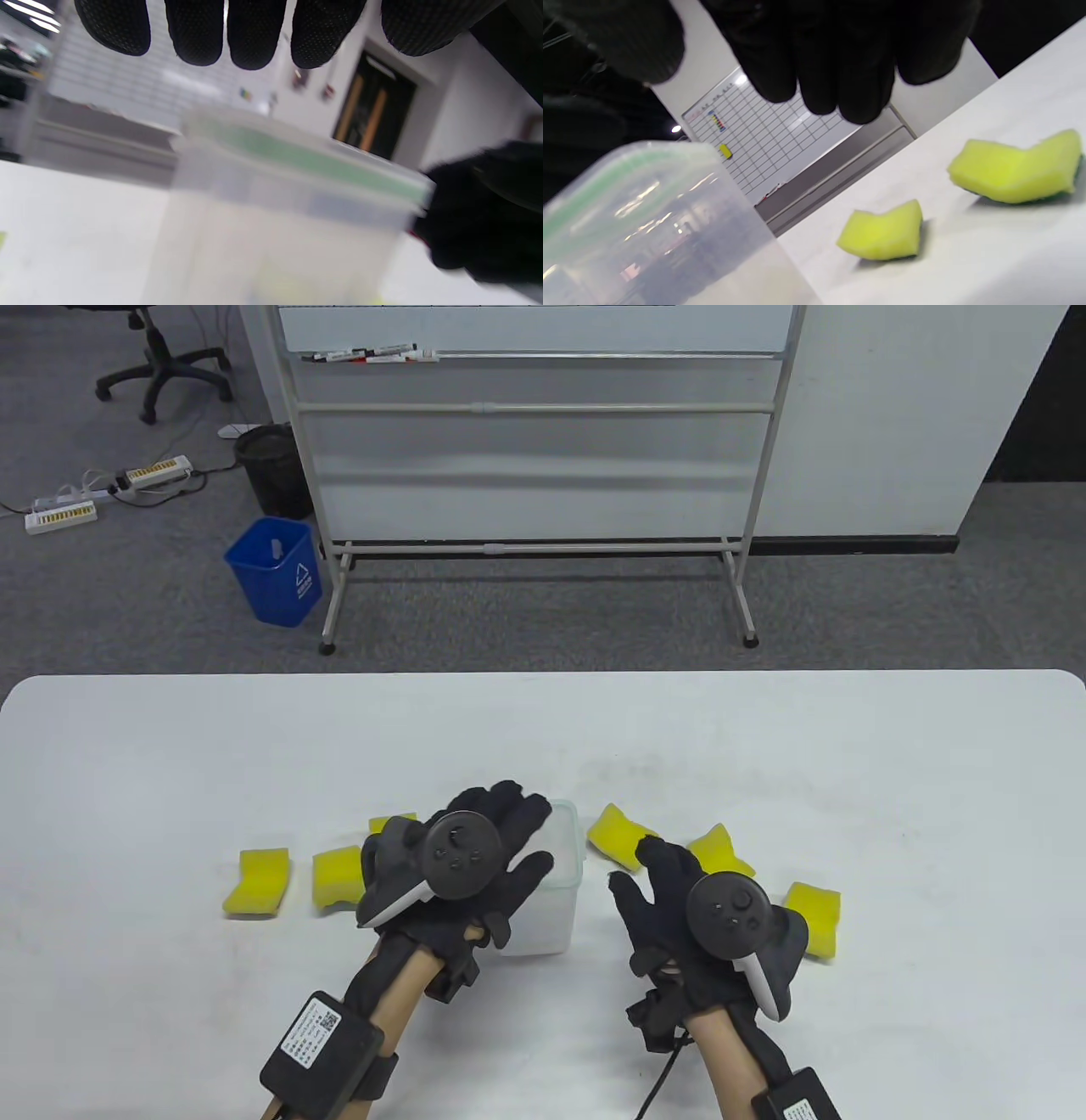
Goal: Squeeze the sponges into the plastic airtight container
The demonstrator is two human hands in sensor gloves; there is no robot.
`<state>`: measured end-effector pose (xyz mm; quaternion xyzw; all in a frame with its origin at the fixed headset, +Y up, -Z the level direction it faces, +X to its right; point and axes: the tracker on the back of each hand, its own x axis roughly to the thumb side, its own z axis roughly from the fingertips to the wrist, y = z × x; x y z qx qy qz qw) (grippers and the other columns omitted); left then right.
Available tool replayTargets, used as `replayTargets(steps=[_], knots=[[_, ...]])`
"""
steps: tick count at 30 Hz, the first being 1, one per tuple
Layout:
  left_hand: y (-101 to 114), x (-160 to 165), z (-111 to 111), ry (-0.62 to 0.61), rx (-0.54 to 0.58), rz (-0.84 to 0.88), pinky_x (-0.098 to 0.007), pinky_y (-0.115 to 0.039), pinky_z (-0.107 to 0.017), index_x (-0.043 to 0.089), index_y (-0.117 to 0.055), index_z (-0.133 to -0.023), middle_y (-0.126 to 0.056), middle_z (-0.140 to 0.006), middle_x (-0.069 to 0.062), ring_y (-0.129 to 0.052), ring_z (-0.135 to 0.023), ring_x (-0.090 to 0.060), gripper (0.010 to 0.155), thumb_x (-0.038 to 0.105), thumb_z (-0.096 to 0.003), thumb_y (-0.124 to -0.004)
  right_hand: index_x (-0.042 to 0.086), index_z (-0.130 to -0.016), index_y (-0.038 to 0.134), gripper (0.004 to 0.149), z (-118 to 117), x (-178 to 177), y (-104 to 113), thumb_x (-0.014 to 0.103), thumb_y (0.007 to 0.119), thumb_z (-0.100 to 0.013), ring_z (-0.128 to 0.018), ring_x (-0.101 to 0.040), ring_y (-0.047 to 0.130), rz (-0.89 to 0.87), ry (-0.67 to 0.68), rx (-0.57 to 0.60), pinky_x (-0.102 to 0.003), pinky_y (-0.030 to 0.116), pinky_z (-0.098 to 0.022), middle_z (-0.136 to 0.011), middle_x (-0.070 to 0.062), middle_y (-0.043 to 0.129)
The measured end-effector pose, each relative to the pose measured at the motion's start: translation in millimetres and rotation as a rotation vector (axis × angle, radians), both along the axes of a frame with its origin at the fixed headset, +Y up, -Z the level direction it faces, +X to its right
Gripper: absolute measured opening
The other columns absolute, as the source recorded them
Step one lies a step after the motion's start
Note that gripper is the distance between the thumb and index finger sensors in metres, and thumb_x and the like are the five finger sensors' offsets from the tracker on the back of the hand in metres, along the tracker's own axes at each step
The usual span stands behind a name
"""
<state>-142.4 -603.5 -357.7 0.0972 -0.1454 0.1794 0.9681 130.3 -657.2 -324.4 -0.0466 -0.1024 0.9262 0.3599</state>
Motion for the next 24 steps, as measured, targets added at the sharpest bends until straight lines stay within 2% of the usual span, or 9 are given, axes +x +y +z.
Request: replayTargets(steps=[2, 5, 8, 12, 15, 16, 19, 21, 24], knots=[[-8, -15, -5, 0.113, 0.001, 0.073, -0.06, -0.068, -0.07, 0.025, -0.061, -0.106, -0.068, -0.112, -0.013, -0.071, -0.099, -0.041, 0.069, 0.061, -0.0477, -0.067, 0.018, -0.094, 0.079, 0.068, -8, -2, 9, 0.063, 0.079, -0.043, -0.079, -0.034, 0.093, -0.031, -0.057, -0.062, -0.054, 0.071, -0.064, -0.094, -0.011, 0.086], [-26, -28, -11, 0.162, -0.126, 0.195, -0.056, -0.073, -0.066, 0.018, -0.054, -0.105, -0.07, -0.105, -0.016, -0.078, -0.091, -0.041, 0.075, 0.064, -0.0472, -0.066, 0.018, -0.091, 0.082, 0.068, -21, -10, 15, 0.065, 0.08, -0.042, -0.075, -0.032, 0.095, -0.108, -0.06, -0.128, -0.053, 0.072, -0.063, -0.09, -0.01, 0.089], [-39, -33, -18, 0.19, -0.223, 0.22, -0.052, -0.079, -0.06, 0.017, -0.055, -0.103, -0.076, -0.098, -0.015, -0.086, -0.082, -0.038, 0.077, 0.068, -0.0464, -0.065, 0.018, -0.092, 0.081, 0.072, -36, -21, 17, 0.069, 0.077, -0.042, -0.076, -0.032, 0.094, -0.073, -0.078, -0.181, -0.053, 0.072, -0.063, -0.091, -0.01, 0.088], [-52, -36, -27, 0.213, -0.329, 0.19, -0.048, -0.082, -0.056, 0.017, -0.057, -0.101, -0.08, -0.092, -0.013, -0.09, -0.075, -0.035, 0.077, 0.07, -0.0462, -0.065, 0.018, -0.094, 0.079, 0.075, -52, -35, 8, 0.071, 0.075, -0.042, -0.08, -0.034, 0.092, -0.071, -0.042, -0.283, -0.054, 0.07, -0.065, -0.095, -0.012, 0.085], [-56, -36, -30, 0.171, -0.359, 0.191, -0.046, -0.087, -0.049, 0.019, -0.071, -0.093, -0.092, -0.081, -0.01, -0.098, -0.064, -0.032, 0.072, 0.072, -0.0456, -0.064, 0.017, -0.093, 0.08, 0.073, -58, -40, -2, 0.069, 0.078, -0.042, -0.08, -0.035, 0.092, -0.053, -0.006, -0.341, -0.054, 0.07, -0.065, -0.095, -0.012, 0.085], [-58, -36, -31, 0.16, -0.362, 0.206, -0.045, -0.088, -0.046, 0.019, -0.076, -0.089, -0.095, -0.076, -0.009, -0.1, -0.06, -0.031, 0.069, 0.072, -0.0456, -0.064, 0.019, -0.092, 0.08, 0.075, -60, -38, -8, 0.075, 0.074, -0.042, -0.08, -0.032, 0.093, -0.037, 0.024, -0.374, -0.052, 0.071, -0.064, -0.094, -0.01, 0.086], [-65, -39, -35, 0.13, -0.404, 0.265, -0.043, -0.09, -0.041, 0.019, -0.079, -0.085, -0.098, -0.069, -0.006, -0.102, -0.053, -0.027, 0.068, 0.073, -0.0458, -0.064, 0.017, -0.078, 0.091, 0.07, -64, -37, -21, 0.074, 0.076, -0.042, -0.06, -0.028, 0.1, -0.223, 0.081, -0.403, -0.05, 0.078, -0.055, -0.076, -0.009, 0.097], [-73, -41, -37, 0.121, -0.445, 0.352, -0.042, -0.09, -0.04, 0.018, -0.078, -0.084, -0.098, -0.067, -0.006, -0.102, -0.052, -0.027, 0.069, 0.074, -0.0454, -0.065, 0.018, -0.073, 0.092, 0.069, -65, -35, -23, 0.076, 0.075, -0.041, -0.048, -0.021, 0.1, -0.21, 0.091, -0.403, -0.046, 0.081, -0.05, -0.065, -0.007, 0.098], [-81, -44, -41, 0.09, -0.518, 0.425, -0.042, -0.09, -0.04, 0.017, -0.077, -0.085, -0.096, -0.067, -0.006, -0.101, -0.052, -0.026, 0.072, 0.075, -0.0453, -0.064, 0.017, -0.068, 0.092, 0.066, -65, -35, -23, 0.075, 0.075, -0.041, -0.038, -0.017, 0.099, -0.232, 0.108, -0.422, -0.044, 0.083, -0.045, -0.056, -0.006, 0.099]])
